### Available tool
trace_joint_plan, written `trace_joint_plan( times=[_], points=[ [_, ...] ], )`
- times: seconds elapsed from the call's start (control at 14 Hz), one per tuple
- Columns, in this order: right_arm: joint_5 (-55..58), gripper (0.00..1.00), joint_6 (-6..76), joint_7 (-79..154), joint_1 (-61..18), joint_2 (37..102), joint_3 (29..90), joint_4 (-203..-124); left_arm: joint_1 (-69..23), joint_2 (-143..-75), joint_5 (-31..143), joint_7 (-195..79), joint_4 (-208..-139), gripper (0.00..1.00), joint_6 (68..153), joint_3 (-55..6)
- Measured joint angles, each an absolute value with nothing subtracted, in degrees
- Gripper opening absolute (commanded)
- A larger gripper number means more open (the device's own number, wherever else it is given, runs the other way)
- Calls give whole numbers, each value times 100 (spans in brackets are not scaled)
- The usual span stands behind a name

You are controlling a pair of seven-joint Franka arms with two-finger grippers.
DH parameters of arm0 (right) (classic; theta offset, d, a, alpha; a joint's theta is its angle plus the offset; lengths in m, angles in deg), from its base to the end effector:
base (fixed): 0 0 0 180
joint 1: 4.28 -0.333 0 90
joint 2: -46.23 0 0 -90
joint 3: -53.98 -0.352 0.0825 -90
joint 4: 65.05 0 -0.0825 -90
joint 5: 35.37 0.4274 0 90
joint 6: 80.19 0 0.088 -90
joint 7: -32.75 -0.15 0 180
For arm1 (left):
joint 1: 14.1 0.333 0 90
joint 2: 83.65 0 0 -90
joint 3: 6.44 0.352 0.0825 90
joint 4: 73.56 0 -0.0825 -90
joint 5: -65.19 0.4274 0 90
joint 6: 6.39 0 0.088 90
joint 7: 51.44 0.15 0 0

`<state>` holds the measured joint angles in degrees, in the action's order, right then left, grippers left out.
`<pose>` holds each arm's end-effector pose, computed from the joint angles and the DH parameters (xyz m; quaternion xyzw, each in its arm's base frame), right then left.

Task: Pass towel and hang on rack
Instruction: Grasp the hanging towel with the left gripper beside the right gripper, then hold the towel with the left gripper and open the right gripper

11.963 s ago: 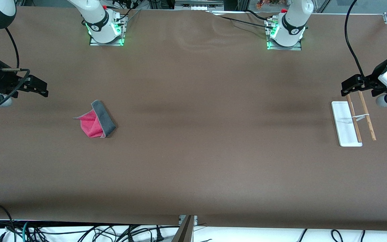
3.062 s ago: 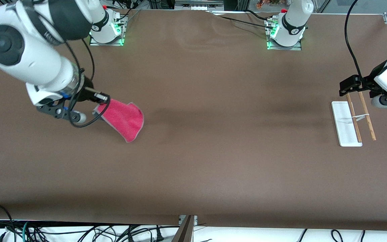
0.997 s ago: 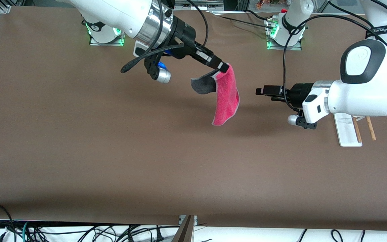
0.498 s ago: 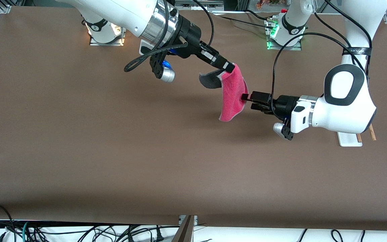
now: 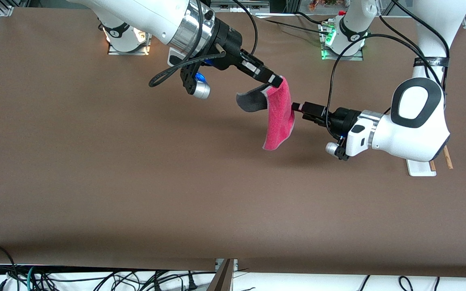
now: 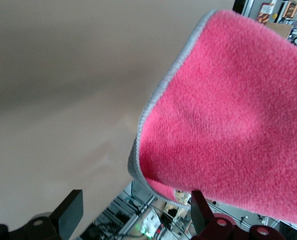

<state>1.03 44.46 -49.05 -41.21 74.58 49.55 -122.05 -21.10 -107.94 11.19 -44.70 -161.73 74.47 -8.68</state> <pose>0.6007 0.5599 0.6768 -0.8023 0.3921 0.1262 0.4321 0.6397 -0.2331 0.4230 0.8526 -0.0670 -0.2520 0.4528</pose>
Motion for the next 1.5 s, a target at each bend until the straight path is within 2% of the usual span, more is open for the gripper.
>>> trace_joint_plan(
  times=[0.36,0.57,1.21,1.5],
  points=[
    [103,0,4449,-4911,-4121,7461,4955,-12204,-2152,-10661,1236,-5582,-16175,94,7451,-890],
    [103,0,4451,-4912,-4121,7461,4955,-12204,-2237,-10680,1237,-6148,-16192,86,7544,-891],
    [103,0,4456,-4927,-4121,7461,4955,-12204,-2373,-10761,1135,-6458,-16320,86,7496,-915],
    [103,0,4457,-4939,-4121,7461,4955,-12204,-2359,-10830,879,-6479,-16335,67,7604,-901]
  ],
)
